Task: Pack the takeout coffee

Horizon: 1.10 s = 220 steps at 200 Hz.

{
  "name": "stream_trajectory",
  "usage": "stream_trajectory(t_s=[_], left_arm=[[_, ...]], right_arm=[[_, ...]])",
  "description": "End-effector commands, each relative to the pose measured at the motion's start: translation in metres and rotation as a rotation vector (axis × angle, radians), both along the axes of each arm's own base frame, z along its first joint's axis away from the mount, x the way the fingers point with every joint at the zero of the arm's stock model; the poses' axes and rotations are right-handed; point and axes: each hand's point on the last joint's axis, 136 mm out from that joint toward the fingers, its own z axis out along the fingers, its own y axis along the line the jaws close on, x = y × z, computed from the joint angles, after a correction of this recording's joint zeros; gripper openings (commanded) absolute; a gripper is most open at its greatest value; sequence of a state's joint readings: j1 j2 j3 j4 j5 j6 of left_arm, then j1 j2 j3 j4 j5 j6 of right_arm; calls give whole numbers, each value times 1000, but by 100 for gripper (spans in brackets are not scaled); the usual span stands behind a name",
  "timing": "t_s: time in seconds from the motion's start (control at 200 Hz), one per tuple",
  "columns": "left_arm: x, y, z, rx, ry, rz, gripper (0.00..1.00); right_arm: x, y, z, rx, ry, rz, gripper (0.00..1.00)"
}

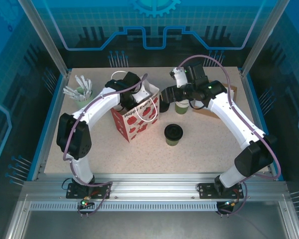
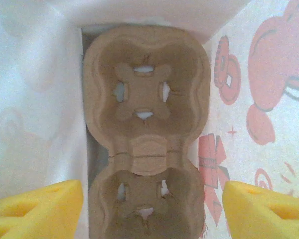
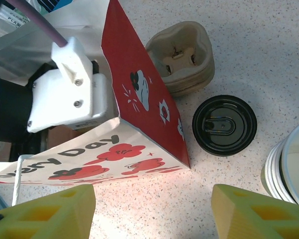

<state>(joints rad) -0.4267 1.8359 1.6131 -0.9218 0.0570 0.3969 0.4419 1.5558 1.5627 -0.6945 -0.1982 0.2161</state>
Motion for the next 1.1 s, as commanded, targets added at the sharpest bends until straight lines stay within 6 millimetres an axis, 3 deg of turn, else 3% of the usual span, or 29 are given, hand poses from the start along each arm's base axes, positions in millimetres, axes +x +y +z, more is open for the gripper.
stream_trajectory(t_s=[0.0,0.49,0.79,0.935,1.096], left_arm=[[-7,0,27,-31,-28,4,75],[-3,-1,122,-140,-226,19,74],[-6,-1,213,-291,-423,77,74],[-32,-11,255,-484,-436,123,73],[-80,-36,265,-694,-374,104,73]], right_arm=[[-5,-5,14,18,-39,5,64],[-15,-10,20,20,-56,9,65],[-28,-19,26,1,-70,5,65],[-52,-32,5,-29,-24,2,66],[-82,-53,-39,24,113,-14,71]])
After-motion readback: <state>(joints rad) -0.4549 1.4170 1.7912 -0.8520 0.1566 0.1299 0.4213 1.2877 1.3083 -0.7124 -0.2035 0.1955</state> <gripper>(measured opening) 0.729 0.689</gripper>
